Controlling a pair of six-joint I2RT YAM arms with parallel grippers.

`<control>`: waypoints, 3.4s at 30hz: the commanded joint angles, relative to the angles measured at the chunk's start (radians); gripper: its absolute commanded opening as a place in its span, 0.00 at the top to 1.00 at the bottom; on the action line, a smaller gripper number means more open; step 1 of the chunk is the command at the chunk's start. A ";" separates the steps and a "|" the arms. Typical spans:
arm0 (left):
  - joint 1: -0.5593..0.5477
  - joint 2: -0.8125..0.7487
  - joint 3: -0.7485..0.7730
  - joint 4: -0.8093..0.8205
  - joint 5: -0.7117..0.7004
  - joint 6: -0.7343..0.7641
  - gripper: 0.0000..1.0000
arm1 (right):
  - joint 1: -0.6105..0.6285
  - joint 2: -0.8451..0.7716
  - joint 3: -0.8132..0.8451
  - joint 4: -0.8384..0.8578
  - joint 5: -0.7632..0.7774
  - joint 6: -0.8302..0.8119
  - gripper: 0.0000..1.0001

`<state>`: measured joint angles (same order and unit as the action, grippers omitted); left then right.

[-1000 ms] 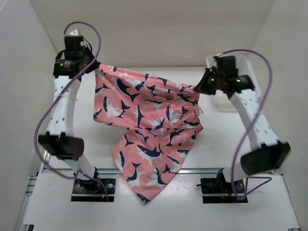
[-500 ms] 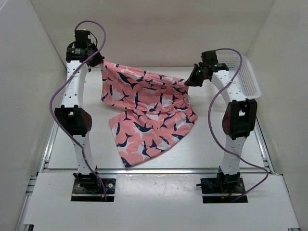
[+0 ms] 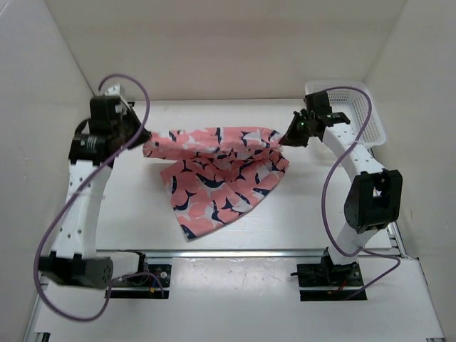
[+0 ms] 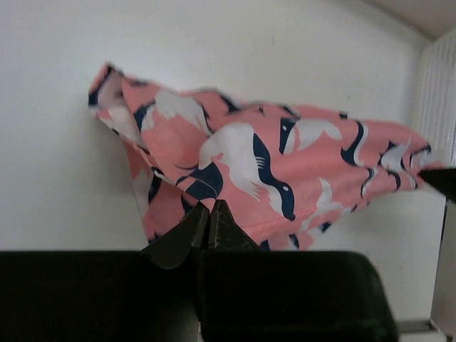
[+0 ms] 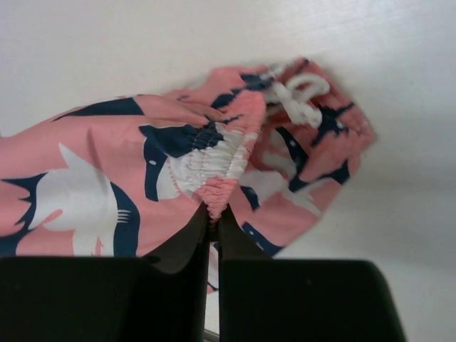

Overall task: Fold and stack the shorts
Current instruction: Fold the shorts

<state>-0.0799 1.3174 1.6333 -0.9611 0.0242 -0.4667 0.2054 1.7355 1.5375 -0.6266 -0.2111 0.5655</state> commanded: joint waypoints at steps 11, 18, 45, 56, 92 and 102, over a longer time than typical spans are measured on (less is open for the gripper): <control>-0.351 -0.340 -0.648 -0.007 0.031 -0.291 0.89 | -0.021 -0.100 -0.235 -0.005 0.148 -0.041 1.00; -0.523 -0.310 -0.714 0.016 -0.012 -0.391 0.89 | -0.055 -0.082 -0.251 0.005 0.179 -0.041 1.00; -0.767 0.296 -0.734 0.148 -0.015 -0.546 0.52 | -0.066 -0.163 -0.297 -0.005 0.144 -0.042 0.22; -0.382 0.132 -0.687 0.032 -0.208 -0.333 0.90 | -0.047 -0.264 -0.451 0.042 0.009 -0.009 0.27; -0.004 0.246 -0.702 0.144 -0.050 -0.294 0.90 | 0.045 -0.086 -0.407 0.165 0.042 0.074 1.00; 0.005 0.164 -0.572 0.058 -0.060 -0.263 0.90 | 0.054 -0.117 -0.334 0.120 0.062 0.074 1.00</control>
<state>-0.0826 1.5566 0.9829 -0.8726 -0.0257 -0.7536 0.2565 1.6600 1.1305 -0.4843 -0.1596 0.6441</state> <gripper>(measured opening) 0.110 0.003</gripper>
